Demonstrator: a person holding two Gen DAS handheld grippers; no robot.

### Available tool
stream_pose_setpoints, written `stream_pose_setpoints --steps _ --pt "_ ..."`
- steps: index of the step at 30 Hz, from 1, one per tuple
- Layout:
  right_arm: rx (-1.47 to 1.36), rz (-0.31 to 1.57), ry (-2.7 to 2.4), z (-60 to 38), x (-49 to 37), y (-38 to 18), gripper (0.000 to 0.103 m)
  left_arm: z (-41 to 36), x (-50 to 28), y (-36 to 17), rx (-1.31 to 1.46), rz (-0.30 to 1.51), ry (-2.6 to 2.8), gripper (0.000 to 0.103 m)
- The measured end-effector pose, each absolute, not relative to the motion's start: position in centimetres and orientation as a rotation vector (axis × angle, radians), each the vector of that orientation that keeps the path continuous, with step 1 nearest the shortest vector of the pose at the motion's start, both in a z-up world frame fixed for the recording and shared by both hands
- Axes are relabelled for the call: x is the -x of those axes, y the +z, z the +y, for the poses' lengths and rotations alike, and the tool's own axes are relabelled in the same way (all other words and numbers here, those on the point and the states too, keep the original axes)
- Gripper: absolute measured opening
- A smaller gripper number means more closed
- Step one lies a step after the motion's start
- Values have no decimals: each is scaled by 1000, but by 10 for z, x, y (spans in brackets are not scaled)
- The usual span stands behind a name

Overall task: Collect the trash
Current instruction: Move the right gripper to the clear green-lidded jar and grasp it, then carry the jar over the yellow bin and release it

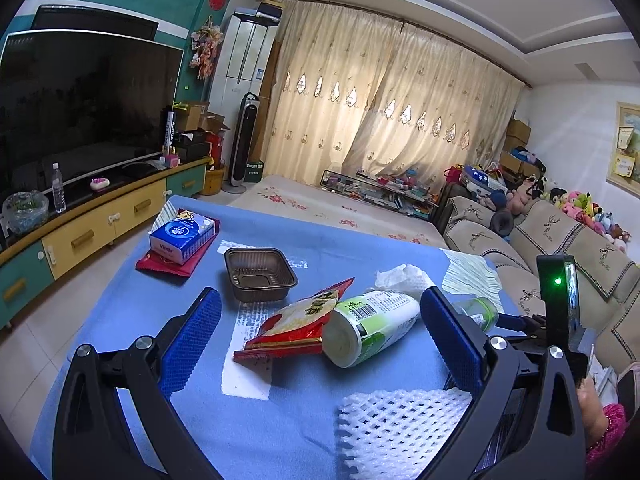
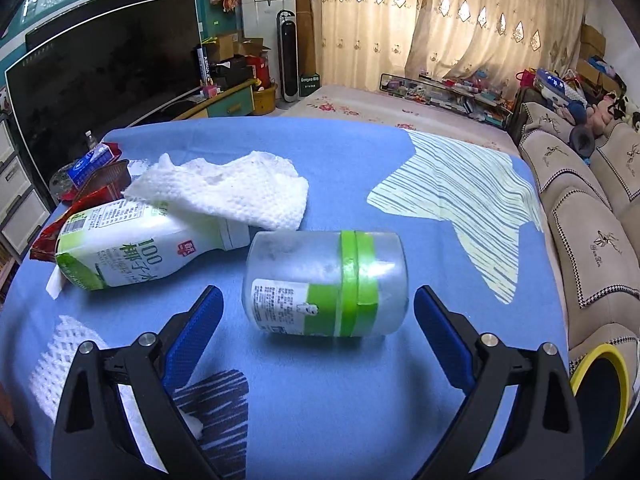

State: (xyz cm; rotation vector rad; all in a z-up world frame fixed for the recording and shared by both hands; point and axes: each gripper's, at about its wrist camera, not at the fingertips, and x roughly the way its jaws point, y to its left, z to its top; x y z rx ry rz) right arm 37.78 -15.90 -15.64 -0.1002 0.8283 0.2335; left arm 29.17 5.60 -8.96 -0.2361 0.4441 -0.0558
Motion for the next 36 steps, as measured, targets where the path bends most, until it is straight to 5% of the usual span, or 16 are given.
stream_pose_setpoints --steps 3,36 --pt "111 828 212 -159 -379 -158 67 54 -291 -90 232 446 -56 98" --pt "57 723 139 -224 -292 -109 67 33 -292 -93 129 431 -72 98"
